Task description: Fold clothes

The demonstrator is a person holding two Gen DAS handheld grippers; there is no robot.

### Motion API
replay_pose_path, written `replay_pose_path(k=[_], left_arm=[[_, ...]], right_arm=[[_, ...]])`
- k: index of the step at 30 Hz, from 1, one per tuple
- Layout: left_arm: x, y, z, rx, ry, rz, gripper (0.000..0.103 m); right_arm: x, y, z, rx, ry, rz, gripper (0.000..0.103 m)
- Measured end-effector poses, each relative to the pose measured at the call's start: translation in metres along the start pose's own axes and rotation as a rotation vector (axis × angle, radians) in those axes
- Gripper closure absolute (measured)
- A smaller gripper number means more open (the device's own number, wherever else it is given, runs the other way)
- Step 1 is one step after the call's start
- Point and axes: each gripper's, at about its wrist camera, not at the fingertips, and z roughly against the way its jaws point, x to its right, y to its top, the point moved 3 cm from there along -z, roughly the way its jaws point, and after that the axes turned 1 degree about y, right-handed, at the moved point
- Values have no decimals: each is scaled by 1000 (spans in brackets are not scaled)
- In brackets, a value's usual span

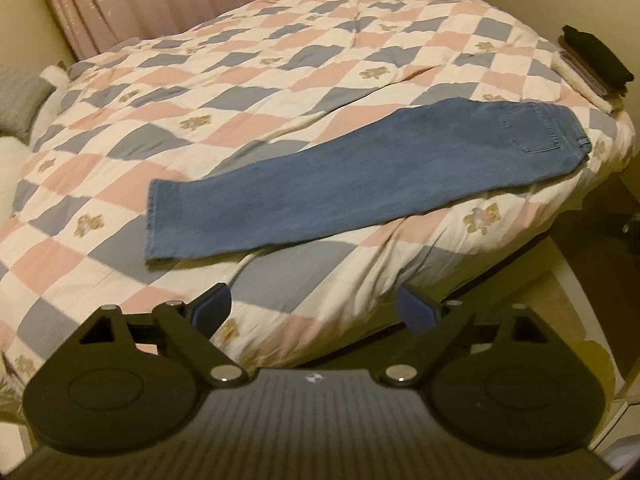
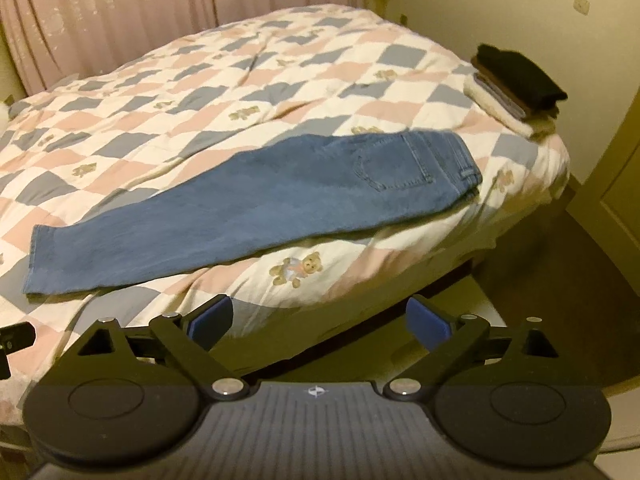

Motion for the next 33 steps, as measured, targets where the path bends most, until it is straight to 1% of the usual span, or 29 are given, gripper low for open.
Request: replay_pose_path(k=[4,8,12,18,22,24,29,33], left_arm=[[-3,-6,6,-12,23,29,15],[7,-7,5,-28,49,40,15],[30,-3,2,-50,50,36,13],[69,5,2,-34,36,7,10],[83,7,-2,-38,43,13,10],[87,7,-4,-42,48,24,10],[87,7,-6,-48,59,51,10],[73,5,-11,-30,23,88,9]], right_arm=[[-6,3,8,13,20,34,5],[-2,6,11,19,44,63,4],[16,8,8,15,41,68,4],[44,10,3,7,37,67,4],[64,11,-1,1,34,66,4],[73,11,-3,-2,33,66,4],[81,14,-14,-16,51,81,4],[77,18,-23,-22,67,92,4]])
